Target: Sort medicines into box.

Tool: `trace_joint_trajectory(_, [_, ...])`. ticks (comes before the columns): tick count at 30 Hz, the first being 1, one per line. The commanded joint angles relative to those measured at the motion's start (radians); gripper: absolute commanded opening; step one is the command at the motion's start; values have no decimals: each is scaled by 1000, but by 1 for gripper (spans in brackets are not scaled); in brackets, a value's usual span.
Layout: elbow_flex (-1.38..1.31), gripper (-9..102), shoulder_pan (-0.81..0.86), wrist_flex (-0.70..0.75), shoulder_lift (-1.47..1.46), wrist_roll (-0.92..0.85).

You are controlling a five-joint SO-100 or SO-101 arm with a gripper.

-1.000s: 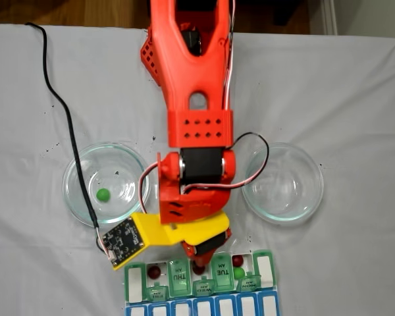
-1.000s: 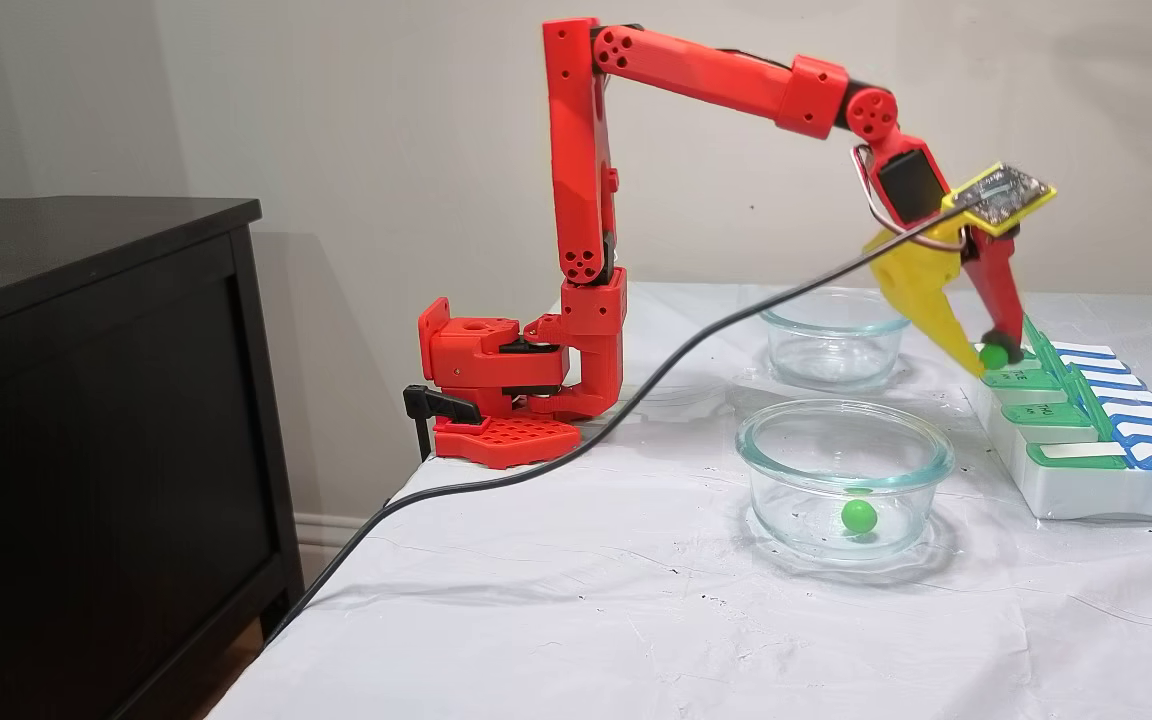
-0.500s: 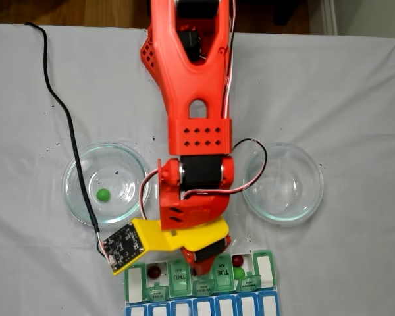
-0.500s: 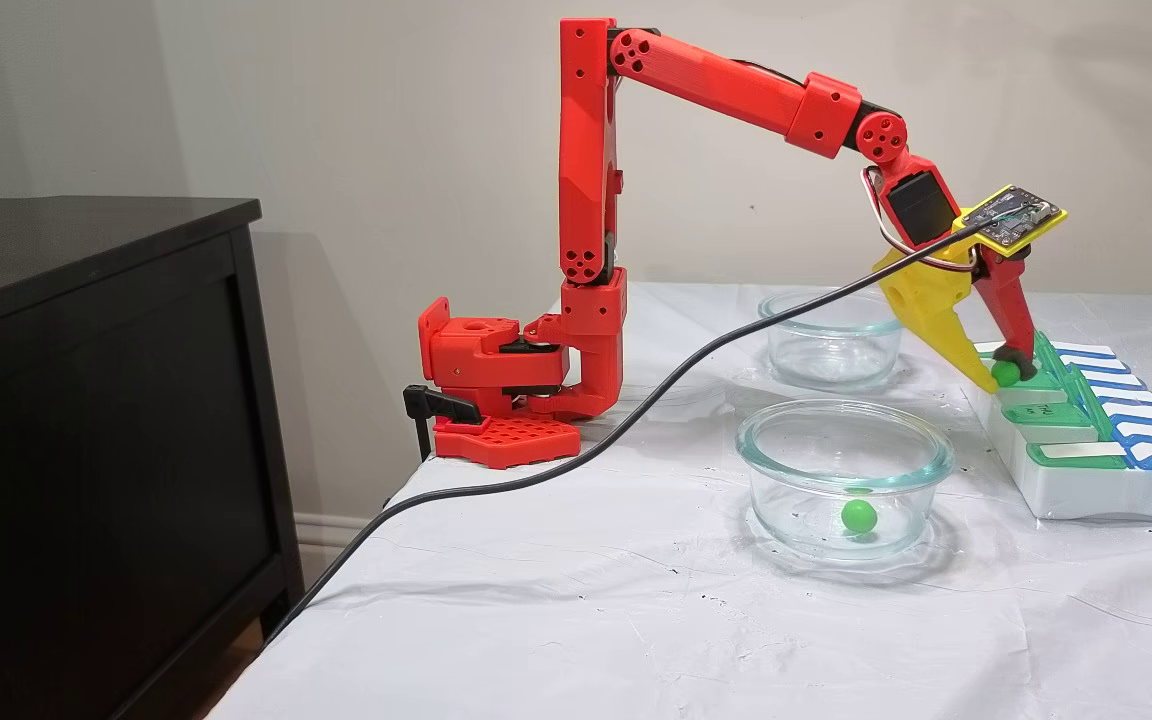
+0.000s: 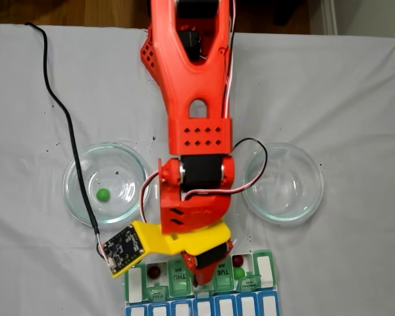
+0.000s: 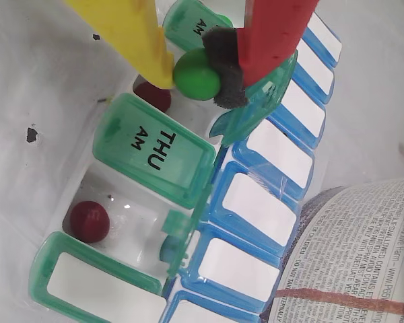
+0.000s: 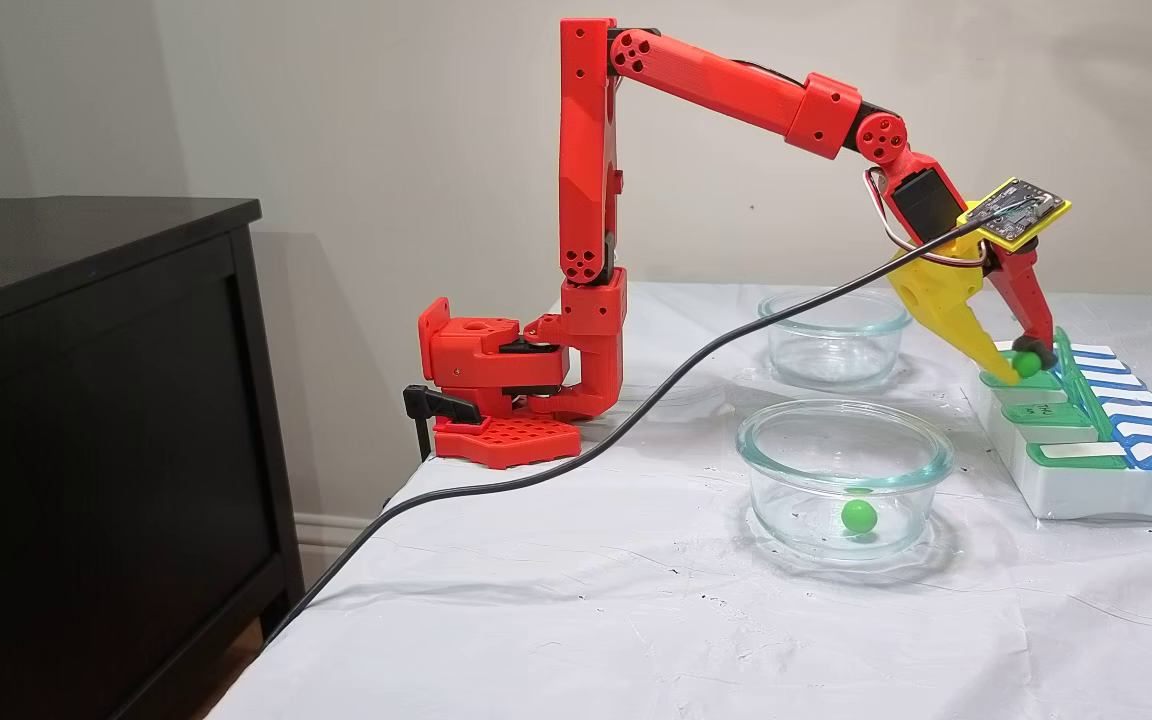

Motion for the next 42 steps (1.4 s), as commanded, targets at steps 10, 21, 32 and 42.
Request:
trace_joint_trajectory(10, [2,28,-23,-14,41,-2])
trace_joint_trajectory(21, [-80,6,31,218,176,-38])
trace_joint_trajectory(32, [-233,0,258,604,288,-222])
trace_joint_trajectory(42, [-187,0,523,764,351,-680])
